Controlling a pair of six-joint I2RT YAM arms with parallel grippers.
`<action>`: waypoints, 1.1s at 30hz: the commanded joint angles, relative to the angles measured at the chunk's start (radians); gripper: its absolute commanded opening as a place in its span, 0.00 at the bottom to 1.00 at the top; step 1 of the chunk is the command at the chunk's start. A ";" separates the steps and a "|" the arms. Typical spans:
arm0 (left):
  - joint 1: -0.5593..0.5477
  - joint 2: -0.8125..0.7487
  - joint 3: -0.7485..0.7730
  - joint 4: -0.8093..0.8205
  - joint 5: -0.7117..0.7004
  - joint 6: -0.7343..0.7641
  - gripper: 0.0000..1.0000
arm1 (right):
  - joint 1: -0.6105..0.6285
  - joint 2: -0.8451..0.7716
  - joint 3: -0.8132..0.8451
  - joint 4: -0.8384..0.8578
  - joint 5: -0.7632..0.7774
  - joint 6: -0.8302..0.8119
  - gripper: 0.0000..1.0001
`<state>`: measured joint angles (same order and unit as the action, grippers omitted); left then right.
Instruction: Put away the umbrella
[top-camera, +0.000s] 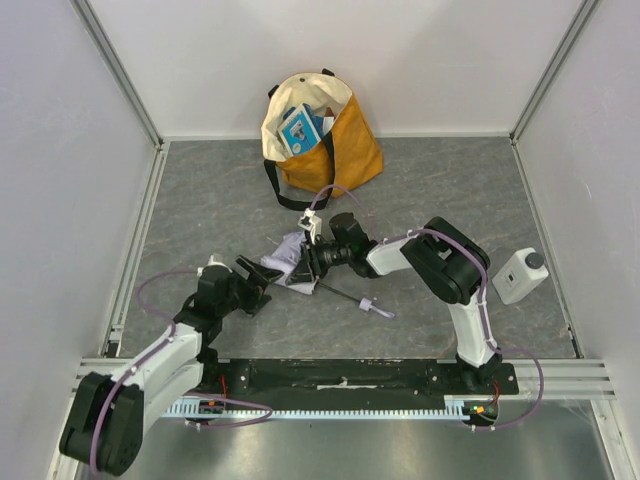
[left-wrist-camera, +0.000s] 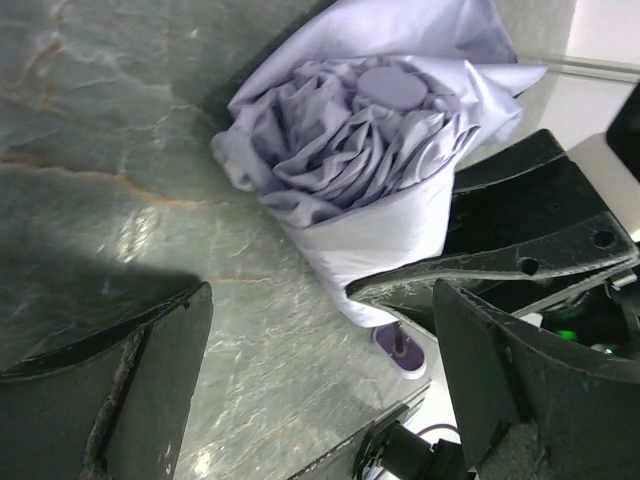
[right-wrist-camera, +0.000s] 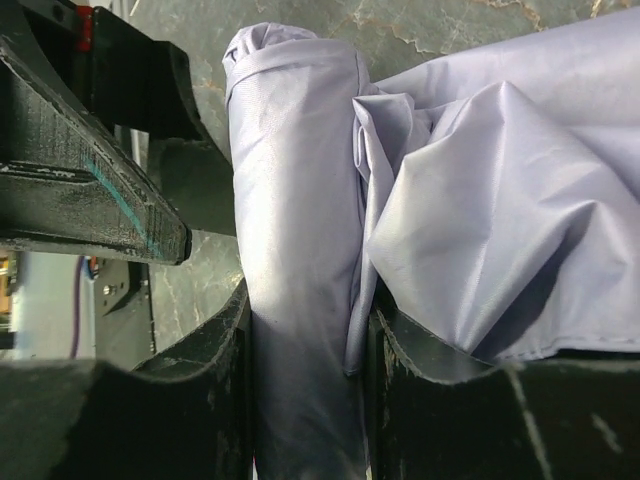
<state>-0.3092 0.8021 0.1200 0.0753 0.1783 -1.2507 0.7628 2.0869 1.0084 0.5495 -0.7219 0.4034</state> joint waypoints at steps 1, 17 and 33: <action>0.002 0.144 -0.008 0.236 0.041 -0.059 0.96 | -0.010 0.147 -0.047 -0.326 -0.066 0.049 0.00; -0.005 0.311 -0.083 0.457 -0.092 -0.023 0.79 | -0.039 0.236 0.015 -0.180 -0.228 0.342 0.00; -0.042 0.442 -0.010 0.501 -0.122 0.036 0.11 | -0.036 0.253 0.039 -0.184 -0.254 0.369 0.00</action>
<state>-0.3447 1.2186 0.0898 0.6540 0.1329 -1.3167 0.6926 2.2490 1.0954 0.6537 -0.9977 0.8413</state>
